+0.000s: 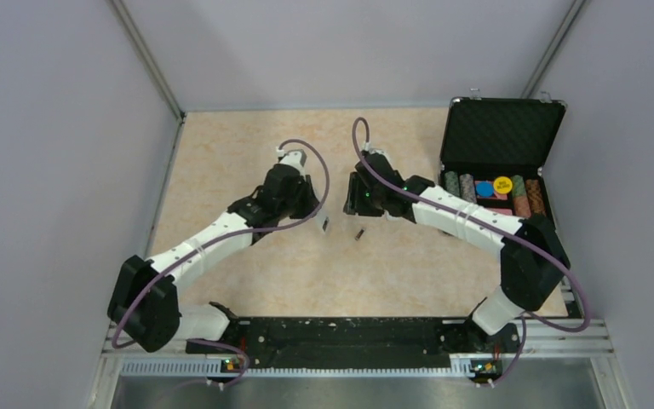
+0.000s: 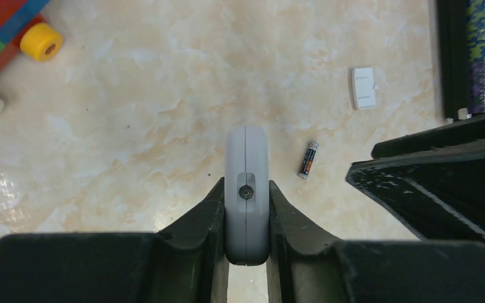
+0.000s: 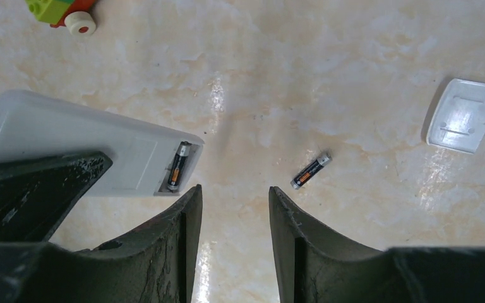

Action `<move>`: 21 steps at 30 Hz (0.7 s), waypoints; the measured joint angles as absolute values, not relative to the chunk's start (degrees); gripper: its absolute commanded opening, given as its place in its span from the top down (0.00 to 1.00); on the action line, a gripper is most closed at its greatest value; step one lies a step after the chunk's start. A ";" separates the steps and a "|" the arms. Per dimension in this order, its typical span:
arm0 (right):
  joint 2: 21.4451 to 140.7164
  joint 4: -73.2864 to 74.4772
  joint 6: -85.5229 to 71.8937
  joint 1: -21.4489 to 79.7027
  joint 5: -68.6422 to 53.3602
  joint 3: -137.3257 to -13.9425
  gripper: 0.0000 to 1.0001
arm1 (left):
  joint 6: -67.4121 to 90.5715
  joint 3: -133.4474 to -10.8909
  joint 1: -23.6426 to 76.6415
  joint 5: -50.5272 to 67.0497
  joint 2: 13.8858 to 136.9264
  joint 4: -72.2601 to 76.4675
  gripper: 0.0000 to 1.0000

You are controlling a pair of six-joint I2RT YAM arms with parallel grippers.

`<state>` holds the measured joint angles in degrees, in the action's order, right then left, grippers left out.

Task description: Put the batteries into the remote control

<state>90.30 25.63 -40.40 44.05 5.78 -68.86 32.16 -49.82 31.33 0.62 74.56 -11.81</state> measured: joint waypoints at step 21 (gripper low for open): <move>96.97 22.48 -45.30 42.89 2.68 -66.00 0.55 | 19.38 -58.08 45.39 -30.74 83.07 -18.17 1.00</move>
